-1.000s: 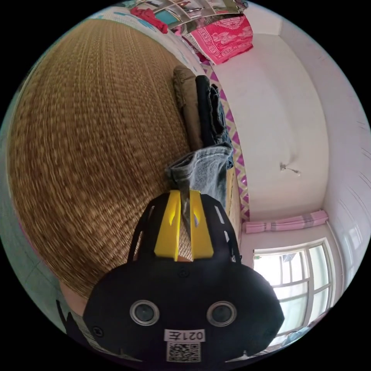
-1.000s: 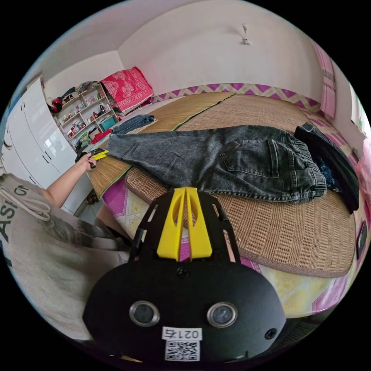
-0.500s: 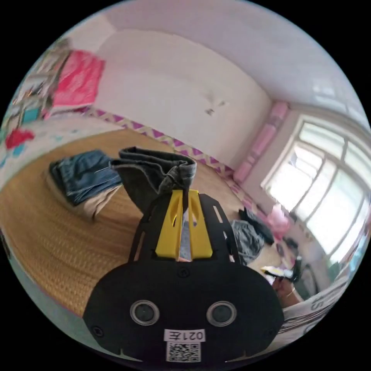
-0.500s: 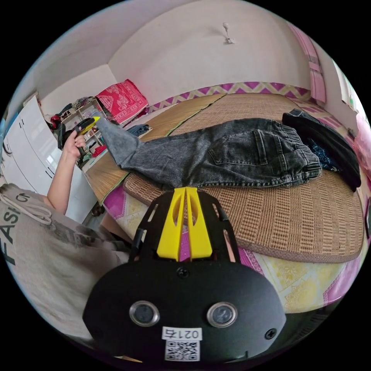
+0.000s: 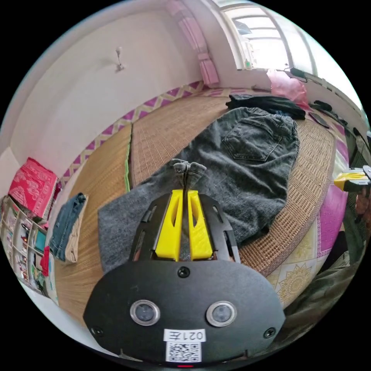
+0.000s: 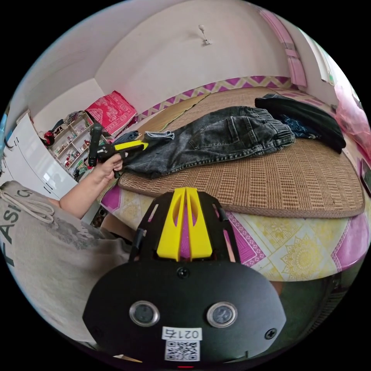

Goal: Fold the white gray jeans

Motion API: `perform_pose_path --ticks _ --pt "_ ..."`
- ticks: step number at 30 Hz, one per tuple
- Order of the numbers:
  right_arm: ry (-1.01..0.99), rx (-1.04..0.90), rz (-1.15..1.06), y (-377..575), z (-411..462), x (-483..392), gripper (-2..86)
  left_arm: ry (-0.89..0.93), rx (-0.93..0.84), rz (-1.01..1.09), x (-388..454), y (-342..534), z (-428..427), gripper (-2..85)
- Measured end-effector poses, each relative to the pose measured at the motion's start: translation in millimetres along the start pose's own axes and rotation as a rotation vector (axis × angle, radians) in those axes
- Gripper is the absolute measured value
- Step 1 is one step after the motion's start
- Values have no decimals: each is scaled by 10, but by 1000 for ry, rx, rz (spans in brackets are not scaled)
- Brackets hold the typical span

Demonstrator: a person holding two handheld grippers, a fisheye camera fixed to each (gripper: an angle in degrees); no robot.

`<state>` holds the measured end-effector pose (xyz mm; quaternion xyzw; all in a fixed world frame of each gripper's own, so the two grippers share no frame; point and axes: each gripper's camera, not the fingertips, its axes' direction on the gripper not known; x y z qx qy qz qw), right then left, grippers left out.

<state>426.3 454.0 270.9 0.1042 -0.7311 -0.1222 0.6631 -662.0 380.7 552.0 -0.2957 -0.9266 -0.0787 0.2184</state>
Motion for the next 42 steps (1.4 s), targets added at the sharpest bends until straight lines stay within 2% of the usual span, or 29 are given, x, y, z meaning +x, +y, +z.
perform_pose_path --ticks 2,3,4,7,12,15,17,22,27,30,32,33,35,36,38,39,41,42 --pt "-4 -4 19 74 4 157 -3 15 -40 70 191 -177 106 -4" --pt "-10 -3 21 83 3 187 -2 35 -134 110 312 -247 349 -1" --pt "-25 2 21 90 -9 233 0 45 -154 98 361 -272 470 3" --pt "-26 44 37 54 -119 354 17 32 -66 53 302 -404 223 28" --pt "-6 172 334 -110 -358 1144 107 162 101 -39 -167 -331 -154 54" --pt "-51 222 591 -134 -331 1855 130 285 224 -174 -739 -58 -436 45" --pt "-135 243 772 -80 -144 2242 135 326 246 -234 -1076 137 -528 41" --pt "-266 347 934 -75 183 2409 108 309 181 -383 -1900 870 -460 29" --pt "-327 362 965 -263 429 2127 79 355 145 -515 -2392 1678 -212 8" --pt "-266 420 752 -722 190 1229 45 460 200 -612 -2668 2139 -62 -2" --pt "-131 431 447 -1342 -18 -54 30 526 237 -664 -2831 2375 45 -5" --pt "-98 427 369 -1494 -30 -429 28 566 241 -684 -2905 2509 152 -7" --pt "17 380 35 -2004 138 -2057 22 630 245 -717 -2986 2689 306 -9" --pt "43 370 -43 -2084 232 -2474 21 629 243 -708 -2988 2756 348 -9" --pt "125 304 -342 -2212 820 -4083 20 597 234 -670 -2934 2815 373 -9" --pt "145 284 -414 -2194 1017 -4469 19 595 238 -641 -2891 2864 397 -9" --pt "184 204 -660 -1960 1940 -5786 19 589 249 -632 -2869 2989 438 -10" --pt "185 180 -704 -1884 2195 -6039 18 586 268 -647 -2885 3111 458 -10"
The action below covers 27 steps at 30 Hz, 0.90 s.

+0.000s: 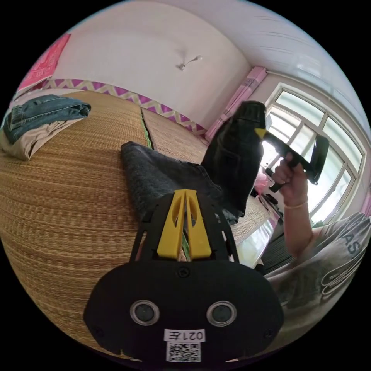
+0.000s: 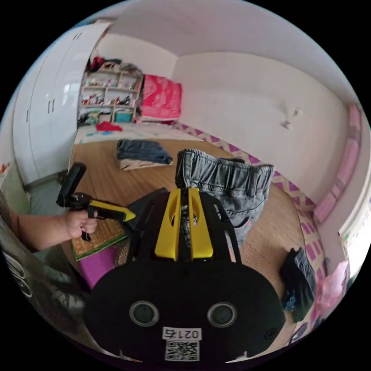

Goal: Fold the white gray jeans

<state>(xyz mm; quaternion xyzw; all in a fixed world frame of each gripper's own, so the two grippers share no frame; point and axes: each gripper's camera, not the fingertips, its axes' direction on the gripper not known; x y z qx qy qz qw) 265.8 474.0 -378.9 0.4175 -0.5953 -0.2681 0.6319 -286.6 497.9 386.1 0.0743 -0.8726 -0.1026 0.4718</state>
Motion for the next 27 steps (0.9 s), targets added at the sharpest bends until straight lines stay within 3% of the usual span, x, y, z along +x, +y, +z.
perform_pose_path --ticks 2,5,10,16,23,25,27 --pt "-114 -122 -84 -142 904 -887 15 23 61 -19 -143 157 -112 -10" --pt "-203 -282 -96 -66 1748 -1531 10 84 165 -57 -357 469 -406 -10" --pt "-77 -177 -132 -319 1638 -2162 7 46 150 -72 -604 935 -767 -10" --pt "-115 -197 -243 -5 2390 -2993 19 46 132 -87 -846 1164 -600 -10" --pt "-313 -274 -127 256 2687 -2723 40 96 90 10 -712 926 98 -10" --pt "-364 -225 -18 366 2491 -2326 15 54 -39 -42 -933 840 654 -10" --pt "-288 -146 146 613 2254 -1790 1 -58 -173 -114 -1248 928 1042 -10"
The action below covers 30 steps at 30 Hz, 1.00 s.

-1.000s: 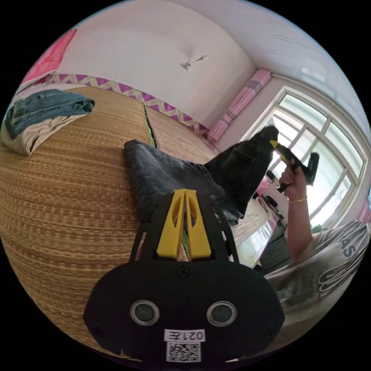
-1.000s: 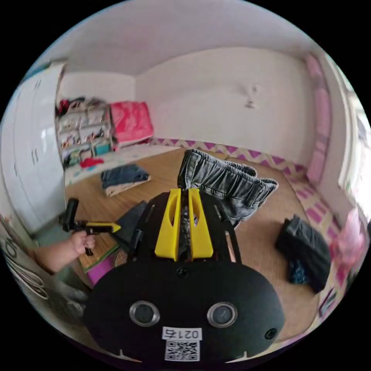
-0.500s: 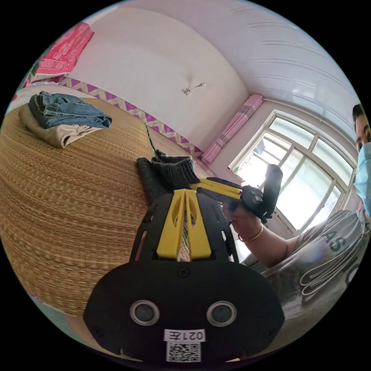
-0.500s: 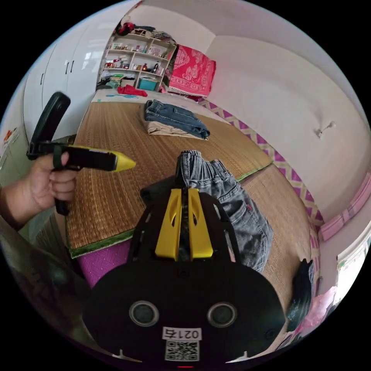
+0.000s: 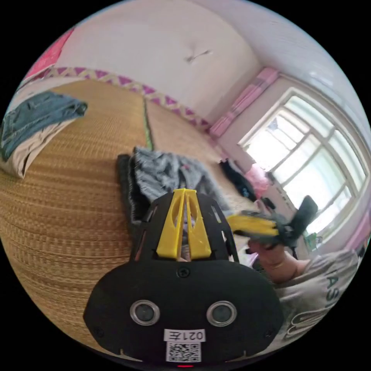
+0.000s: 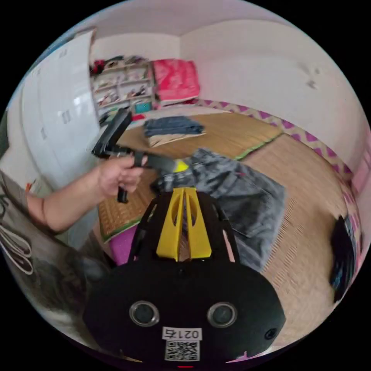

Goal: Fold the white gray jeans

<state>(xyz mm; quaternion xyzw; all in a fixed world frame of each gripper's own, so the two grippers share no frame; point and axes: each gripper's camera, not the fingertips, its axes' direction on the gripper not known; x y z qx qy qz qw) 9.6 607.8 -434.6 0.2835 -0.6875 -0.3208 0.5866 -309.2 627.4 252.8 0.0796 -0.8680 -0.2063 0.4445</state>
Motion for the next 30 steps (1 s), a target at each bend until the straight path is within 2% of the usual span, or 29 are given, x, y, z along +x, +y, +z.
perform_pose_path --ticks 1,2,3,4,5,7,10,13,15,18,22,23,26,30 --pt "96 31 111 203 -142 346 -2 -75 -46 -1 -185 84 198 -10" --pt "183 12 214 445 -154 693 -4 -71 -37 0 -274 148 257 -9" --pt "208 -18 255 577 -95 862 -4 10 -9 -68 -491 265 305 -9" --pt "214 -128 334 854 161 1187 -5 47 -5 -101 -623 352 377 -9" --pt "128 -264 381 1165 548 1464 -5 54 -7 -106 -664 383 416 -9" --pt "59 -198 404 1496 697 1677 -4 55 -8 -111 -762 505 548 -9" --pt "63 -242 369 1574 833 1819 2 74 31 -126 -845 679 575 -6" --pt "57 -73 393 1765 586 2188 46 139 150 -127 -988 928 292 7" --pt "-14 -70 435 1881 629 2607 77 114 126 -119 -1108 1018 222 34" --pt "-186 -165 526 2164 1117 3402 108 72 2 -100 -1361 1108 319 95" --pt "-402 -252 703 2750 1882 4256 122 166 -140 -128 -1646 1192 636 145" --pt "-474 -219 762 2918 2006 4439 128 178 -159 -138 -1683 1196 697 151" --pt "-648 -186 834 3212 2359 4695 130 177 -219 -171 -1820 1205 969 152" --pt "-708 -213 849 3386 2810 4758 99 175 -298 -163 -1865 1203 1291 130"
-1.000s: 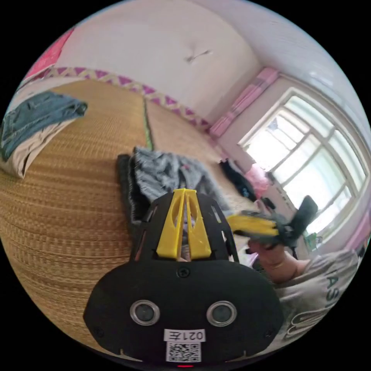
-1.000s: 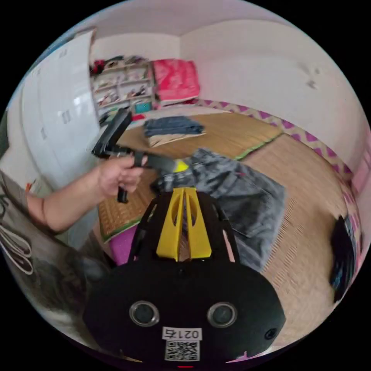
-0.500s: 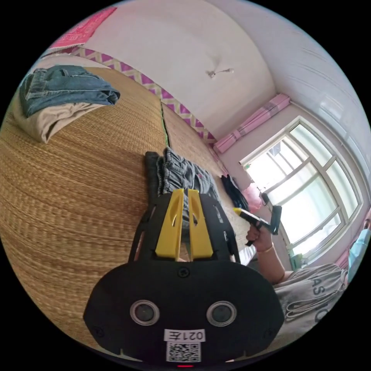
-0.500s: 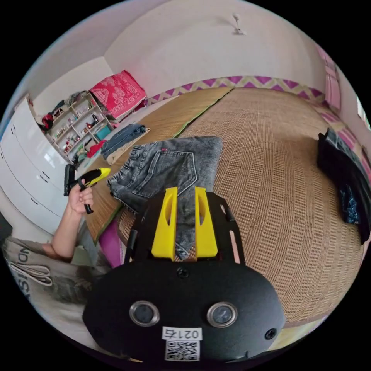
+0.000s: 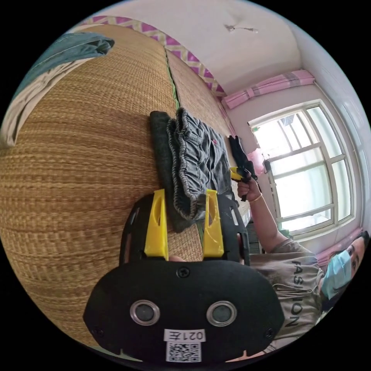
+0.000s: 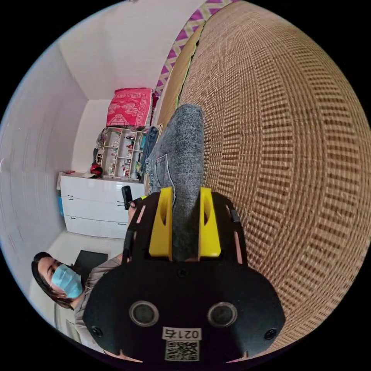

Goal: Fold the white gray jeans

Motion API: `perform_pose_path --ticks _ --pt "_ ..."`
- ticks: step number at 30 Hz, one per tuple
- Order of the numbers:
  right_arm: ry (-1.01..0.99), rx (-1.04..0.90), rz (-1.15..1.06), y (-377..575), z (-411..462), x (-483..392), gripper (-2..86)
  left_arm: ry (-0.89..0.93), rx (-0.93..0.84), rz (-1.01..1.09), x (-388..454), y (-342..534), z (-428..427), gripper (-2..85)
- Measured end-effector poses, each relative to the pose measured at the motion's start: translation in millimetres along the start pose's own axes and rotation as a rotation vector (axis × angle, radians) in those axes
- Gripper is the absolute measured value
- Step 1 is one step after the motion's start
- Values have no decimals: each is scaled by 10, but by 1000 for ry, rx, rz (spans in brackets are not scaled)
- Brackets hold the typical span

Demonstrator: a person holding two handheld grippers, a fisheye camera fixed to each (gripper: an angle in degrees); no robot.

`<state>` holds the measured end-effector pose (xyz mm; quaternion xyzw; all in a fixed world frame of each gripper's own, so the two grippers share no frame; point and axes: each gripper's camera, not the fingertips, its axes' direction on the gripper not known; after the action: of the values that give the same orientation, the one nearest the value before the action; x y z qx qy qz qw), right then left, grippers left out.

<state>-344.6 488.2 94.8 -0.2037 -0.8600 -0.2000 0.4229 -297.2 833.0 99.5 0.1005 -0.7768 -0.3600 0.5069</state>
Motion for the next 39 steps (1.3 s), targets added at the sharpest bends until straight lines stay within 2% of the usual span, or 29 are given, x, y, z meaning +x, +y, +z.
perform_pose_path --ticks 4,7,11,15,22,26,29,33,34,35,39 --pt "33 13 -24 -1 211 197 52 -3 -11 -21 -155 89 69 80" --pt "46 13 -86 63 209 47 38 26 62 1 -169 315 -111 56" --pt "194 -56 -301 -86 358 -919 32 104 139 28 -71 598 -560 51" --pt "232 -122 -459 -584 858 -1916 29 94 280 72 16 933 -1597 50" --pt "206 -239 -699 -2215 2746 -3936 26 -121 695 48 -184 1517 -3730 51" --pt "334 -245 -799 -2907 3992 -4808 43 -171 838 -45 -556 1633 -4307 52" --pt "500 -169 -828 -3141 4821 -4940 59 -195 917 -186 -1059 1672 -4403 57" --pt "739 -82 -873 -3048 5549 -4623 46 -171 961 -420 -2049 1850 -3999 66" --pt "792 -83 -899 -2941 5684 -4479 37 -59 1034 -377 -2158 1994 -3948 66" --pt "819 -93 -938 -2808 5749 -4355 29 -30 1044 -367 -2167 2039 -3940 66" --pt "803 -125 -989 -2373 5464 -3991 3 -26 1029 -356 -1925 2147 -4043 62"
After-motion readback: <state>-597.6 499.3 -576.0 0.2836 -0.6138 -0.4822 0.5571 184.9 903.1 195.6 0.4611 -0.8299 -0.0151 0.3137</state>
